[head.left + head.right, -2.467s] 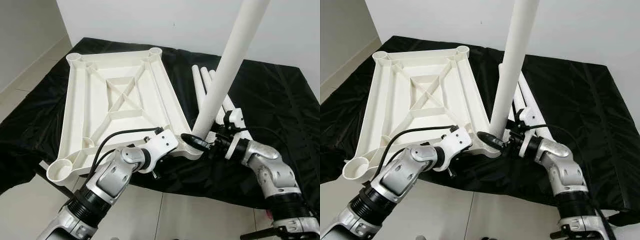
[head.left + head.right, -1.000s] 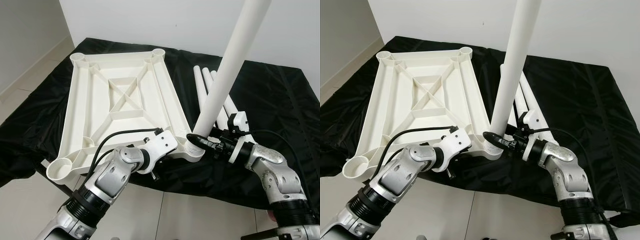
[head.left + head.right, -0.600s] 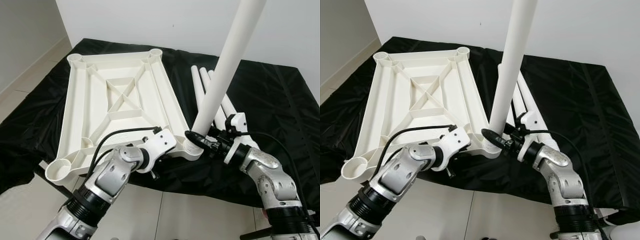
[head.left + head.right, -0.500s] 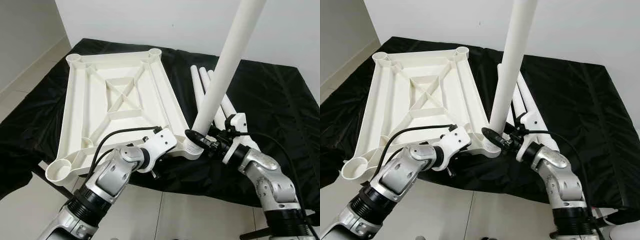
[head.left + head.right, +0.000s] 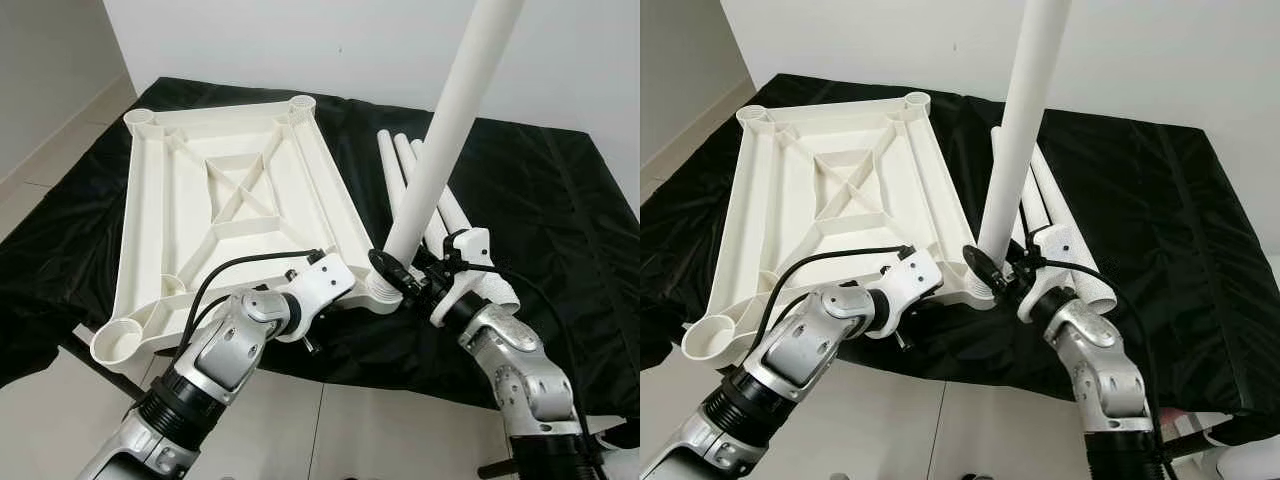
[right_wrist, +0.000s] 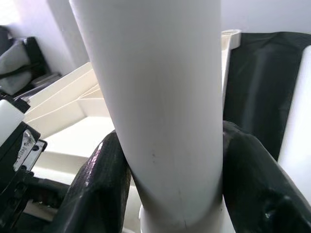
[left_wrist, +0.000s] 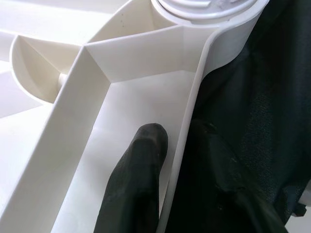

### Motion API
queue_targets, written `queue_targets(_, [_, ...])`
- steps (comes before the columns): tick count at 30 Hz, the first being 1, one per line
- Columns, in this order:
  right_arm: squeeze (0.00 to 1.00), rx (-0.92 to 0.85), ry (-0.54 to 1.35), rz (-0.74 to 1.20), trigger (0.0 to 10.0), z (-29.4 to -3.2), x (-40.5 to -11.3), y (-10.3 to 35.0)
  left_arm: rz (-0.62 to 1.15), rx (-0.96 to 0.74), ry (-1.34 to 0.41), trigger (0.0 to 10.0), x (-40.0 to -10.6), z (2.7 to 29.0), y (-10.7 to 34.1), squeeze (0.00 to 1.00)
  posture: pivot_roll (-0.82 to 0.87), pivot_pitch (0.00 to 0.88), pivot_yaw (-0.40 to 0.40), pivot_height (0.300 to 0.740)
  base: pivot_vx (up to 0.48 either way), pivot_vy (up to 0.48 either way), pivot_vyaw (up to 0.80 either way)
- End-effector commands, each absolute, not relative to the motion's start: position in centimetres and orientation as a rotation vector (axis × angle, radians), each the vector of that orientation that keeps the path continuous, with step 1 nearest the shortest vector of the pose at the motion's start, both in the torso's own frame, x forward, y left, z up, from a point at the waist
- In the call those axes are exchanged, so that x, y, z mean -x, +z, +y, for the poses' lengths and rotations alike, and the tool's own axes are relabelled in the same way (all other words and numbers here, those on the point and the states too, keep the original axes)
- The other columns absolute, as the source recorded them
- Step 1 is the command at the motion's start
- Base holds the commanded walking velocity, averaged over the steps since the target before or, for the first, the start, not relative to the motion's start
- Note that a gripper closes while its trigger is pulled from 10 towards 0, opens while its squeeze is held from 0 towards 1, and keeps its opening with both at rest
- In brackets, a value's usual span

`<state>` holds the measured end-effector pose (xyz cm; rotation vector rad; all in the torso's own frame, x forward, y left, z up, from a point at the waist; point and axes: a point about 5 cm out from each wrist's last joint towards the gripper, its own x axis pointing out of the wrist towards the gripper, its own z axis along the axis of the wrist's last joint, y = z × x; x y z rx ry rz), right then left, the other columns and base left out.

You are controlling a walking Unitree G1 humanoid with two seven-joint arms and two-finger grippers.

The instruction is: Building children table

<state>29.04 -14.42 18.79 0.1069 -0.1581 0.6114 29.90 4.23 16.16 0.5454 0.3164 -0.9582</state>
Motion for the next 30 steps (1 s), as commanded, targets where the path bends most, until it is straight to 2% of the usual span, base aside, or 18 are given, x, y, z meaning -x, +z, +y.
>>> queue_targets(1, [0.00,-0.164,0.651,-0.225,10.0,-13.1,-28.7,20.1,0.364,-0.550,-0.953,10.0,-29.5,3.7,14.8,0.00,-0.11,0.131,0.009,0.740,0.000,0.000,0.00])
queue_targets(8, [0.00,-0.180,0.574,-0.247,10.0,-12.2,-28.7,20.3,0.361,-0.544,-0.951,10.0,-29.6,3.6,14.9,0.00,-0.11,0.134,0.005,0.740,0.000,0.000,0.00])
queue_targets(13, [0.00,-0.143,0.429,-0.275,10.0,-11.2,-28.6,20.4,0.359,-0.537,-0.949,10.0,-29.6,3.4,15.0,0.00,-0.10,0.135,0.005,0.740,0.000,0.000,0.00])
queue_targets(23, [0.00,-0.144,0.335,-0.251,10.0,-9.3,-28.3,19.6,0.358,-0.535,-0.955,10.0,-29.4,3.3,14.9,0.00,-0.10,0.139,0.007,0.740,0.000,0.000,0.00])
queue_targets(30, [0.00,-0.118,0.224,-0.257,10.0,-9.3,-28.5,19.6,0.358,-0.534,-0.955,10.0,-29.5,3.3,14.9,0.00,-0.10,0.144,0.007,0.740,0.000,0.000,0.00])
